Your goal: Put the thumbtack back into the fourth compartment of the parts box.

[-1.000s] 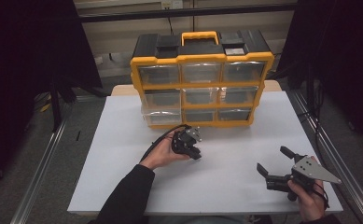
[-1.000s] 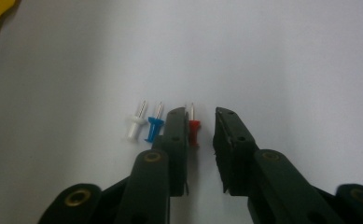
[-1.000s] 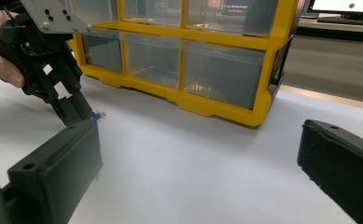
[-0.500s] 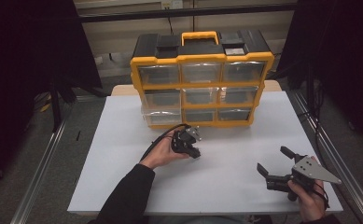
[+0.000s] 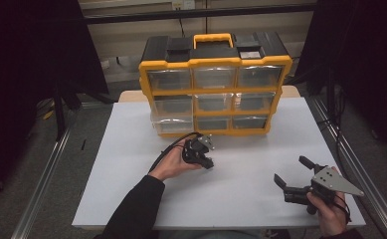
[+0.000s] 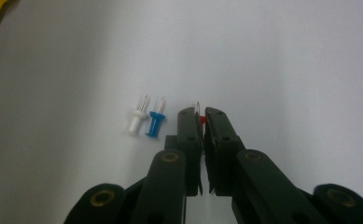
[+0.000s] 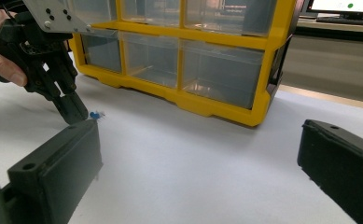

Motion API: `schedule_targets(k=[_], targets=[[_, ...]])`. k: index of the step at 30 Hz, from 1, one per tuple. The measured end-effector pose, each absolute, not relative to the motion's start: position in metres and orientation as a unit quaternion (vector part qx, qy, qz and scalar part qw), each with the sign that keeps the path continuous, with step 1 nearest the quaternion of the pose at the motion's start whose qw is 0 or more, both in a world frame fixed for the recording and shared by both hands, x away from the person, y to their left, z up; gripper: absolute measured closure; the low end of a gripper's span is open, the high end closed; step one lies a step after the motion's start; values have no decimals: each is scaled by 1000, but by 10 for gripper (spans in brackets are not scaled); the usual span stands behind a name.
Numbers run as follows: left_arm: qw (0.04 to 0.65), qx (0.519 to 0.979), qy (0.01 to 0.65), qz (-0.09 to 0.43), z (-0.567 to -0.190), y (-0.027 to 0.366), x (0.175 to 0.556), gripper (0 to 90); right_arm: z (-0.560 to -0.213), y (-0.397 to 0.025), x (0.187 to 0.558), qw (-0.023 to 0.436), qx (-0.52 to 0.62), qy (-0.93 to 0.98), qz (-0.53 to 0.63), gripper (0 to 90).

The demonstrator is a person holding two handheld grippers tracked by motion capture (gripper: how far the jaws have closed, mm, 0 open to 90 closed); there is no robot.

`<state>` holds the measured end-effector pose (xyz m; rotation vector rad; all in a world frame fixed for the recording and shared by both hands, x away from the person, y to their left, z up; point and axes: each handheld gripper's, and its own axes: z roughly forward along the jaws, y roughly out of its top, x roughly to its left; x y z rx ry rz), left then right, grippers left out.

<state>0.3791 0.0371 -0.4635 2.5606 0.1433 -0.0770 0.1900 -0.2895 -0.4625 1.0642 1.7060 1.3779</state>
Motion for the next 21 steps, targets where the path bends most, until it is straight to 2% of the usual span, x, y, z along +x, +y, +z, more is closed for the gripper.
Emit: schedule_targets(k=[9,11,14,16,21], targets=[[296,951,66,-60,-462,40,378,857,-463,-289,190,347,410,655,532,0],[302,949,73,-42,-460,41,376,857,-462,-289,190,346,411,656,531,0],[331,939,70,-56,-456,44,376,857,-462,-289,190,346,410,655,532,0],[326,941,61,-64,-452,46,376,857,-462,-289,190,347,409,655,532,0],[354,932,61,-46,-447,46,370,857,-462,-289,189,346,409,655,532,0]])
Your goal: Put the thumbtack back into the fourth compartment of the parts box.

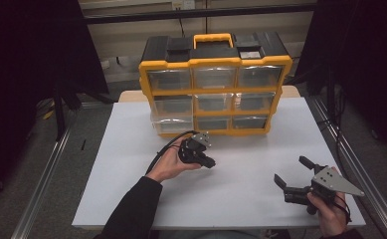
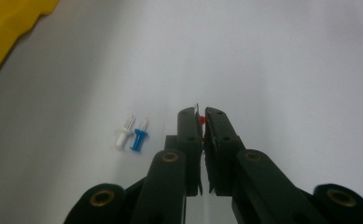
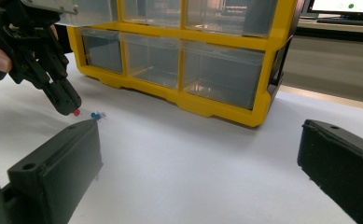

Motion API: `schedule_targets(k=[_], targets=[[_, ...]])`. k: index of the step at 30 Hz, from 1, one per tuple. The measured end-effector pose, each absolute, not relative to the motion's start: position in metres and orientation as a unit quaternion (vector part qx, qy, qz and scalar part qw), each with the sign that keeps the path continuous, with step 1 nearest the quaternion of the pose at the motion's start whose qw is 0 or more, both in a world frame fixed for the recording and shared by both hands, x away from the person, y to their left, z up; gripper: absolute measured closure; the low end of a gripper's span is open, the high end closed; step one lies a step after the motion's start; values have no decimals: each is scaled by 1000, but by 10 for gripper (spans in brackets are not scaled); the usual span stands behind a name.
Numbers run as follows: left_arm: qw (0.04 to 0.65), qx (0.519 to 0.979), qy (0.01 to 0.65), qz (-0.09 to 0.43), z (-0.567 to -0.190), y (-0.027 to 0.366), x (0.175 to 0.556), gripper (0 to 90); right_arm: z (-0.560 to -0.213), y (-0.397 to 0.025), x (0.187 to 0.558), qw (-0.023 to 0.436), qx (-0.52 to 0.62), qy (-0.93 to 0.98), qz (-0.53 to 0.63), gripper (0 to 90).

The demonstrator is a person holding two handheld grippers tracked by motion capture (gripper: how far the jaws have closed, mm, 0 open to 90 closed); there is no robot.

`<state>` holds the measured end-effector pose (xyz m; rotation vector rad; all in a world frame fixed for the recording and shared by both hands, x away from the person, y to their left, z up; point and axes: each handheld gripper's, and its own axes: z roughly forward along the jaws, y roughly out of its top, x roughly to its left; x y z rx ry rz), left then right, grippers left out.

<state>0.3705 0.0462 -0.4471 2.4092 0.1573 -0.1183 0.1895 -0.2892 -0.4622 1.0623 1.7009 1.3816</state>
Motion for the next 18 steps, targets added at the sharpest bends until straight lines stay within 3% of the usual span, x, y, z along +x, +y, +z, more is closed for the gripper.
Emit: schedule_targets(k=[18], targets=[[421,904,60,-46,-417,56,356,857,-462,-290,189,349,409,653,533,0]])
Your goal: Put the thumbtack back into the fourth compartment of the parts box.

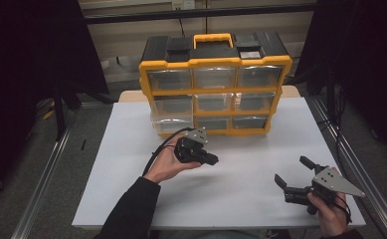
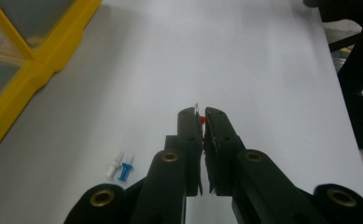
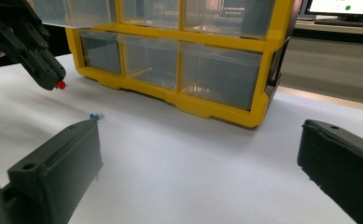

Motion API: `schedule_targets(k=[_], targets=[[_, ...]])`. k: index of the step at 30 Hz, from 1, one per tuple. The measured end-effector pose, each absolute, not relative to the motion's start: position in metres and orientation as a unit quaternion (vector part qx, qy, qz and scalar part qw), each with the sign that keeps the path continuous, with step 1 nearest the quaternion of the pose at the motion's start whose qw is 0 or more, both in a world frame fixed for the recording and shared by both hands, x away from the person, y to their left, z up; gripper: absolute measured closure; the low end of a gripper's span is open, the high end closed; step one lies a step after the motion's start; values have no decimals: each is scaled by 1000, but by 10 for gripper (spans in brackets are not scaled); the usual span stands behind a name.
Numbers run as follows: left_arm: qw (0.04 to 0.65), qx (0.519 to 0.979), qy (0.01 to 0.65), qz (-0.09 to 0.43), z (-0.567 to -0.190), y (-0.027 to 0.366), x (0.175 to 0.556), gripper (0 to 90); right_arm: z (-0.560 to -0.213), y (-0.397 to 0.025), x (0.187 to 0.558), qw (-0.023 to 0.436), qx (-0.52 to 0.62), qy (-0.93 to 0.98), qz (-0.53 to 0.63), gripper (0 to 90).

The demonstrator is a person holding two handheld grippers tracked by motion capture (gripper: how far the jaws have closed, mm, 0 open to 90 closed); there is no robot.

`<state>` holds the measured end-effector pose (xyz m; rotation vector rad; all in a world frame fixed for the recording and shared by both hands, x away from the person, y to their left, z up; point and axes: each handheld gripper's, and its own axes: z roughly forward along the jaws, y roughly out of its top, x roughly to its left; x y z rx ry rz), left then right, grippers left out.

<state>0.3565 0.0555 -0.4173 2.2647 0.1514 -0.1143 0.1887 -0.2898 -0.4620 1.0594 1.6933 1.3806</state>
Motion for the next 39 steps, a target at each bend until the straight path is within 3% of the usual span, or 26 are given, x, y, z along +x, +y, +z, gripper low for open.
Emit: schedule_targets(k=[15,39], targets=[[458,886,67,2,-392,70,353,858,-462,-290,188,349,407,653,535,0],[521,850,73,25,-355,98,348,858,-461,-290,188,350,406,652,537,0]])
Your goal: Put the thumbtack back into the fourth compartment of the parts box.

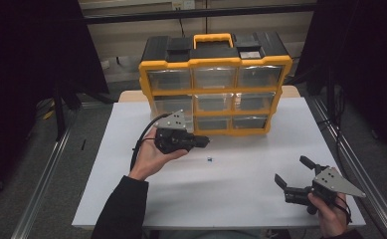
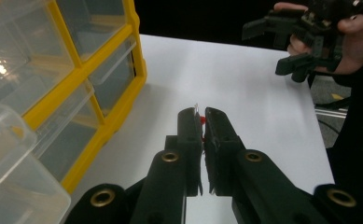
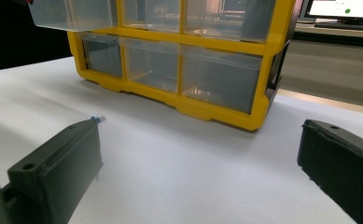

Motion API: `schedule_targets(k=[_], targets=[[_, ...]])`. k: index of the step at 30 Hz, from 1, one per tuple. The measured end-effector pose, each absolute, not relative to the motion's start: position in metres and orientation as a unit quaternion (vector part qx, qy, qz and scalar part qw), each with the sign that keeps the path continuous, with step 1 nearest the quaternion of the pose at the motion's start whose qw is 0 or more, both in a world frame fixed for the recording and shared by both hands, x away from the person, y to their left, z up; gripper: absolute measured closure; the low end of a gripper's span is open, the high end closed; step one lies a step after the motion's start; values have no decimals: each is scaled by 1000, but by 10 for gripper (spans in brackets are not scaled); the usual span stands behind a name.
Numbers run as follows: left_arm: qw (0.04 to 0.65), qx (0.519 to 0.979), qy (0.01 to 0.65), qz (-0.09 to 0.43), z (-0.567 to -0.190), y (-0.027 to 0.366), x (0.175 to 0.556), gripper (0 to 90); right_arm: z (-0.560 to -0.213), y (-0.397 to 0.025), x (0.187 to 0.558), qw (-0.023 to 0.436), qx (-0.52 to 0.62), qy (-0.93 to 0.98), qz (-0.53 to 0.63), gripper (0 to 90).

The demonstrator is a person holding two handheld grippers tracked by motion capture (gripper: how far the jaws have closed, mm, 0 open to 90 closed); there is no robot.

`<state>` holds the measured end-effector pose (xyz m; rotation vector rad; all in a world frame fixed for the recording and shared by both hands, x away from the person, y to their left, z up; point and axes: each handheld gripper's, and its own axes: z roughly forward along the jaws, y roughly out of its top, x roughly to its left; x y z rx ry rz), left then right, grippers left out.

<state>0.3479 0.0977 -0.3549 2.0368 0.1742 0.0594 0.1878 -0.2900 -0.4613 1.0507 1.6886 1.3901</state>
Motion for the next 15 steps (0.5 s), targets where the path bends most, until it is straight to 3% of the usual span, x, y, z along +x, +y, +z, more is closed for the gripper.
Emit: schedule_targets(k=[15], targets=[[566,817,92,55,-323,134,349,858,-461,-290,188,349,405,652,538,0]])
